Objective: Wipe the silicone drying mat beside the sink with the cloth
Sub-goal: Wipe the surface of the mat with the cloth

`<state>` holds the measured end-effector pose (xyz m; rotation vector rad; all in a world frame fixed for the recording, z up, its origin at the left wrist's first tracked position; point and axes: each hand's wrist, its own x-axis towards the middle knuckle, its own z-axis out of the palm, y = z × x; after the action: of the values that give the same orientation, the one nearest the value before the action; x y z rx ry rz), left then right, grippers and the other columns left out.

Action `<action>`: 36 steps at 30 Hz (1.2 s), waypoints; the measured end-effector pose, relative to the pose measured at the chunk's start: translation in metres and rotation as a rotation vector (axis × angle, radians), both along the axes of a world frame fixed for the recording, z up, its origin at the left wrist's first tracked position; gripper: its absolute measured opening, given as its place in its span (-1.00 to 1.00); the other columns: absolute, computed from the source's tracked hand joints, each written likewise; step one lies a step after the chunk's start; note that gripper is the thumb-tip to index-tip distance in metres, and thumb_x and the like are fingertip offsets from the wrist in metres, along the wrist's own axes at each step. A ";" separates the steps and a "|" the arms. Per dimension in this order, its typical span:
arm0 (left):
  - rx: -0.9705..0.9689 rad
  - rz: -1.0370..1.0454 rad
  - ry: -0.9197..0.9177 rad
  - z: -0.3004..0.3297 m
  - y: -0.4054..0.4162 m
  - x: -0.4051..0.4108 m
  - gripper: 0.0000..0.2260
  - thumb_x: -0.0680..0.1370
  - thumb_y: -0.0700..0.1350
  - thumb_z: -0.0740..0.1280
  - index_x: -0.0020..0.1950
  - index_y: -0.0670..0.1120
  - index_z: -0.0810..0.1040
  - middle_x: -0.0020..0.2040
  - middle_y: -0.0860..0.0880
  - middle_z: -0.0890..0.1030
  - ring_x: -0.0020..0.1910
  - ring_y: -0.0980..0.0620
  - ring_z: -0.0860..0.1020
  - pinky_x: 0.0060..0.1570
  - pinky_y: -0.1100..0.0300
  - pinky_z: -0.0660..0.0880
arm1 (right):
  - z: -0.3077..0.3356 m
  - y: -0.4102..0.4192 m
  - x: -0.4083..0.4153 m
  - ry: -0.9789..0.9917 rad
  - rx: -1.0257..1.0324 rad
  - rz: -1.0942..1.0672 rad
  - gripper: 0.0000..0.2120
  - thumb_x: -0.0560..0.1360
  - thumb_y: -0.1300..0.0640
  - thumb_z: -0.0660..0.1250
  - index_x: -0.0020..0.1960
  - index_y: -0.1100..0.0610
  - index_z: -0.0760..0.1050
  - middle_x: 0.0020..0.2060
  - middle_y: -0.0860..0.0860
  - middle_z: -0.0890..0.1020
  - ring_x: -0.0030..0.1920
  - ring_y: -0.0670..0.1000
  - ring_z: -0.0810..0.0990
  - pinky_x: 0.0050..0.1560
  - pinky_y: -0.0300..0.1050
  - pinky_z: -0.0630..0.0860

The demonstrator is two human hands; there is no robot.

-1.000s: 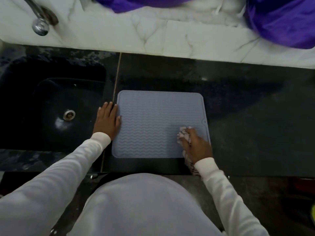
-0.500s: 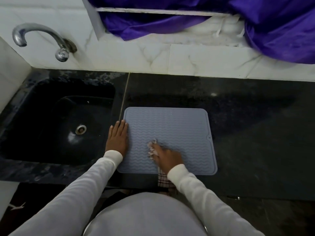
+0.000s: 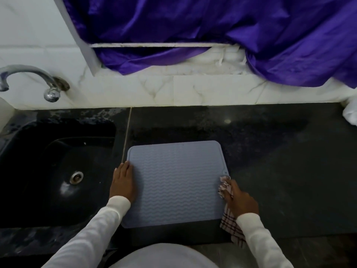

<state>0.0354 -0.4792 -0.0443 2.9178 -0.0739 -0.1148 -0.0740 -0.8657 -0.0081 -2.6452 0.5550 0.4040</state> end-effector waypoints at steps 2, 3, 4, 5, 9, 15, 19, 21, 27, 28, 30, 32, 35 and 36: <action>0.011 0.000 0.007 0.001 0.001 0.000 -0.41 0.54 -0.15 0.29 0.53 -0.17 0.15 0.54 -0.13 0.15 0.53 -0.10 0.04 0.49 0.02 -0.12 | 0.002 -0.009 -0.003 0.014 -0.007 -0.007 -0.56 0.56 -0.28 0.05 0.41 -0.23 0.16 0.06 0.08 0.63 0.02 0.15 0.62 -0.01 -0.02 0.52; 0.018 -0.005 0.005 0.001 0.002 0.000 -0.41 0.54 -0.14 0.30 0.53 -0.17 0.15 0.53 -0.13 0.15 0.53 -0.10 0.05 0.49 0.01 -0.11 | 0.004 -0.011 -0.003 0.020 -0.015 -0.002 -0.57 0.57 -0.27 0.05 0.40 -0.21 0.17 0.04 0.07 0.64 0.01 0.14 0.63 -0.04 -0.04 0.51; 0.021 -0.009 0.007 0.000 0.003 -0.001 -0.41 0.54 -0.14 0.30 0.53 -0.16 0.15 0.53 -0.13 0.16 0.53 -0.10 0.05 0.49 0.00 -0.11 | 0.006 -0.011 -0.002 0.022 -0.018 0.004 -0.57 0.57 -0.27 0.05 0.40 -0.21 0.16 0.04 0.06 0.64 0.01 0.13 0.63 -0.06 -0.06 0.48; 0.019 -0.015 0.010 0.000 0.004 -0.002 -0.41 0.54 -0.14 0.30 0.53 -0.16 0.16 0.53 -0.13 0.16 0.53 -0.10 0.05 0.49 -0.01 -0.10 | 0.007 -0.010 -0.001 0.029 -0.021 0.011 -0.56 0.57 -0.26 0.06 0.41 -0.20 0.16 0.05 0.06 0.63 0.02 0.13 0.62 -0.07 -0.07 0.46; -0.016 -0.050 -0.011 0.002 0.005 -0.001 -0.43 0.51 -0.21 0.33 0.49 -0.18 0.24 0.51 -0.17 0.22 0.52 -0.14 0.09 0.48 -0.05 -0.07 | 0.013 -0.006 0.009 -0.019 -0.011 0.019 -0.55 0.58 -0.19 0.10 0.45 -0.19 0.18 0.08 0.09 0.64 0.04 0.16 0.62 -0.01 -0.02 0.53; -0.120 -0.341 -0.076 0.016 -0.058 0.022 -0.43 0.48 -0.34 0.33 0.47 -0.19 0.27 0.49 -0.15 0.26 0.47 -0.16 0.21 0.44 -0.03 -0.05 | 0.039 -0.019 0.090 -0.064 -0.030 -0.006 -0.48 0.61 -0.13 0.09 0.54 -0.09 0.09 0.19 0.24 0.56 0.13 0.28 0.56 0.11 0.09 0.47; -0.126 -0.697 -0.081 0.027 -0.152 0.058 -0.53 0.52 -0.29 0.09 0.45 -0.23 0.29 0.45 -0.18 0.33 0.44 -0.20 0.27 0.44 -0.07 -0.05 | 0.033 -0.015 0.149 -0.062 -0.070 0.082 -0.52 0.61 -0.13 0.10 0.51 -0.14 0.14 0.11 0.24 0.60 0.07 0.28 0.58 0.03 0.10 0.50; -0.054 -0.752 0.026 0.030 -0.198 0.076 -0.49 0.56 -0.24 0.13 0.52 -0.20 0.15 0.52 -0.17 0.19 0.50 -0.15 0.14 0.50 0.03 -0.10 | 0.023 -0.009 0.160 0.054 -0.097 0.115 -0.51 0.60 -0.12 0.09 0.51 -0.17 0.10 0.12 0.22 0.60 0.08 0.26 0.58 0.07 0.08 0.50; 0.046 -0.662 0.347 0.021 -0.262 0.098 -0.23 0.53 0.09 0.26 0.56 -0.11 -0.12 0.58 -0.07 -0.10 0.54 -0.01 -0.09 0.50 0.04 -0.08 | 0.006 -0.011 0.161 0.063 -0.154 0.126 -0.46 0.60 -0.11 0.08 0.54 -0.15 0.01 0.06 0.17 0.62 0.03 0.23 0.60 0.00 0.04 0.49; 0.049 -0.659 0.340 0.017 -0.260 0.098 -0.20 0.52 0.12 0.26 0.57 -0.10 -0.13 0.58 -0.05 -0.12 0.54 0.00 -0.11 0.50 0.04 -0.10 | 0.007 -0.012 0.163 0.074 -0.170 0.142 -0.46 0.59 -0.10 0.10 0.53 -0.16 0.03 0.06 0.16 0.62 0.03 0.22 0.60 -0.02 0.02 0.48; 0.071 -0.682 0.311 0.011 -0.256 0.099 -0.18 0.51 0.18 0.26 0.56 -0.08 -0.15 0.57 -0.03 -0.15 0.54 0.02 -0.14 0.48 0.07 -0.15 | 0.008 -0.014 0.166 0.096 -0.182 0.156 -0.45 0.58 -0.07 0.13 0.52 -0.15 0.04 0.06 0.14 0.62 0.03 0.21 0.61 -0.01 0.01 0.49; 0.089 -0.698 0.268 0.007 -0.254 0.100 -0.17 0.50 0.21 0.24 0.56 -0.08 -0.16 0.57 -0.02 -0.16 0.54 0.02 -0.15 0.46 0.07 -0.16 | 0.010 -0.015 0.165 0.101 -0.176 0.138 -0.48 0.57 -0.09 0.12 0.51 -0.14 0.09 0.06 0.13 0.62 0.03 0.21 0.61 0.01 0.03 0.49; 0.093 -0.685 0.252 0.004 -0.254 0.099 -0.16 0.49 0.24 0.22 0.56 -0.07 -0.18 0.57 -0.01 -0.18 0.54 0.02 -0.16 0.47 0.06 -0.17 | 0.009 -0.015 0.159 0.120 -0.158 0.117 -0.51 0.58 -0.13 0.10 0.49 -0.15 0.13 0.09 0.14 0.61 0.06 0.21 0.60 0.03 0.04 0.49; 0.095 -0.682 0.253 0.004 -0.254 0.097 -0.16 0.49 0.24 0.21 0.56 -0.06 -0.18 0.57 0.00 -0.19 0.54 0.02 -0.16 0.48 0.06 -0.16 | 0.008 -0.014 0.154 0.130 -0.156 0.117 -0.51 0.58 -0.14 0.09 0.49 -0.16 0.12 0.09 0.13 0.61 0.06 0.21 0.59 0.03 0.05 0.49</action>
<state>0.1327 -0.7327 -0.0402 2.8036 -1.0351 -0.6017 0.0804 -0.8796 -0.0004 -2.8254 0.4908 0.5939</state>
